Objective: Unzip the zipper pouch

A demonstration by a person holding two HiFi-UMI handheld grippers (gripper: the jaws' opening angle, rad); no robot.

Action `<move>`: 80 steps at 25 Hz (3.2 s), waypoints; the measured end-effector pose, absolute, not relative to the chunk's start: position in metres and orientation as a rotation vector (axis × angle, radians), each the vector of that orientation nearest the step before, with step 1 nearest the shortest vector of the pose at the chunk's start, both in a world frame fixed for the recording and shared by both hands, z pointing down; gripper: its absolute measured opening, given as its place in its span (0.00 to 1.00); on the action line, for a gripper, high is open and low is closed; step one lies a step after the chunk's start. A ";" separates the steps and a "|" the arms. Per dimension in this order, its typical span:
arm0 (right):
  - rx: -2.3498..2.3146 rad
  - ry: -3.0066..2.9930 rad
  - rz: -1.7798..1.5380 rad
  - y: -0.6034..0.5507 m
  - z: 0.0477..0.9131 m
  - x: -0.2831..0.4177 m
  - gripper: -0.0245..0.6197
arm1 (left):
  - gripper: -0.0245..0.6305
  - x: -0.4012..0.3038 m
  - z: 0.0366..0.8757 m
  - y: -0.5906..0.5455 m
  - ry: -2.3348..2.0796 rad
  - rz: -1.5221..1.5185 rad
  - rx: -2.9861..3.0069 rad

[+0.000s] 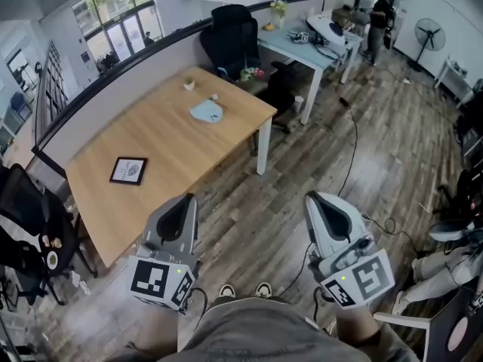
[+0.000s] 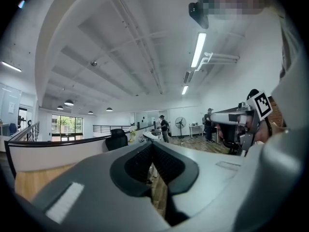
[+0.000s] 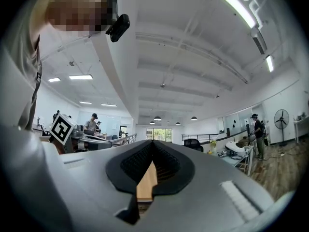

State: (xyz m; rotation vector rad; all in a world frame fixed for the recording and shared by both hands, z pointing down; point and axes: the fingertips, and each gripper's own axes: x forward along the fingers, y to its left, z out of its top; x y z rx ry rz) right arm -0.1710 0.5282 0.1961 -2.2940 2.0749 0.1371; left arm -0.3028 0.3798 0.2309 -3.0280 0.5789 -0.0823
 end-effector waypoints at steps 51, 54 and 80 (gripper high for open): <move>-2.262 2.230 -0.121 0.138 0.259 0.038 0.38 | 0.44 -0.139 0.293 -0.004 0.875 -0.177 -3.141; -2.230 2.254 -0.129 0.110 0.261 0.041 0.38 | 0.44 -0.137 0.300 -0.024 0.907 -0.186 -3.145; -1.587 2.814 -0.226 -0.155 0.304 0.161 0.38 | 0.44 -0.059 0.313 -0.182 1.675 -0.177 -2.910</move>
